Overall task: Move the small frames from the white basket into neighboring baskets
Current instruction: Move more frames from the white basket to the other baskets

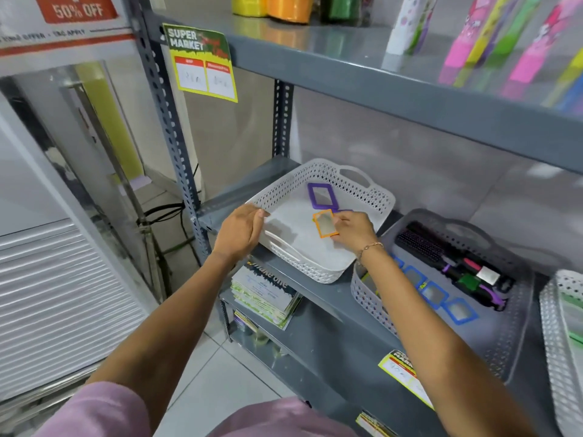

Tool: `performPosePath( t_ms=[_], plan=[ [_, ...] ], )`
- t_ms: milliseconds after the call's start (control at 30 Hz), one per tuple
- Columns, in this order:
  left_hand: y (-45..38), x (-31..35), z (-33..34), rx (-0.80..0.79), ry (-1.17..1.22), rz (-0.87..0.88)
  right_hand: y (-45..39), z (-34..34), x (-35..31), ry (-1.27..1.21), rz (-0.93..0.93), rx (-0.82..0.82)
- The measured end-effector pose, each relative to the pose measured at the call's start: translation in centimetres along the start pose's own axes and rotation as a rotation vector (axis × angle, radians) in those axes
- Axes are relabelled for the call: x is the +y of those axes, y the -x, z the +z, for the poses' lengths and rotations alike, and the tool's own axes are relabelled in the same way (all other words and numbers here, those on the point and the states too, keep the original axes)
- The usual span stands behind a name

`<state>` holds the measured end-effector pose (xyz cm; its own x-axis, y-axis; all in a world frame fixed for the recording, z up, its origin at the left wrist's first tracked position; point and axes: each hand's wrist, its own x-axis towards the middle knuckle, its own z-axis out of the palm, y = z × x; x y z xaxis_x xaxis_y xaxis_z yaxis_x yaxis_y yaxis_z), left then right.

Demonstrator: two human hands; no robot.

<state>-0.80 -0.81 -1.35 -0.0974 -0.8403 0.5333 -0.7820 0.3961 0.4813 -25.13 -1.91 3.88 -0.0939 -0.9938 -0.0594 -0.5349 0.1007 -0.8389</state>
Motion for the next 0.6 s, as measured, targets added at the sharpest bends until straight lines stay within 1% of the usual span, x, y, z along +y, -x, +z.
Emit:
performPosePath(
  t_ms=[33, 100, 200, 267, 367, 433, 600],
  plan=[
    [-0.2, 0.4, -0.2, 0.036, 0.005, -0.027, 0.3, -0.6, 0.2, -0.103, 0.035, -0.003],
    [-0.7, 2.0, -0.2, 0.11, 0.022, -0.027, 1.4, -2.3, 0.5, -0.277, 0.09, 0.011],
    [-1.6, 6.0, 0.3, 0.13, 0.086, 0.065, 3.6, -5.0, 1.3, -0.387, 0.132, 0.067],
    [-1.6, 9.0, 1.2, 0.109, 0.122, 0.122, 4.8, -6.6, 2.3, -0.355, 0.142, 0.126],
    [-0.2, 13.6, 3.3, 0.079, 0.151, 0.294, 6.8, -9.6, 4.7, -0.238, 0.161, 0.231],
    [1.2, 16.1, 4.8, 0.03, 0.156, 0.398, 8.7, -11.8, 6.5, -0.18, 0.196, 0.304],
    [5.1, 18.4, 7.9, -0.11, 0.103, 0.484, 13.1, -15.6, 9.6, -0.104, 0.306, 0.359]
  ],
)
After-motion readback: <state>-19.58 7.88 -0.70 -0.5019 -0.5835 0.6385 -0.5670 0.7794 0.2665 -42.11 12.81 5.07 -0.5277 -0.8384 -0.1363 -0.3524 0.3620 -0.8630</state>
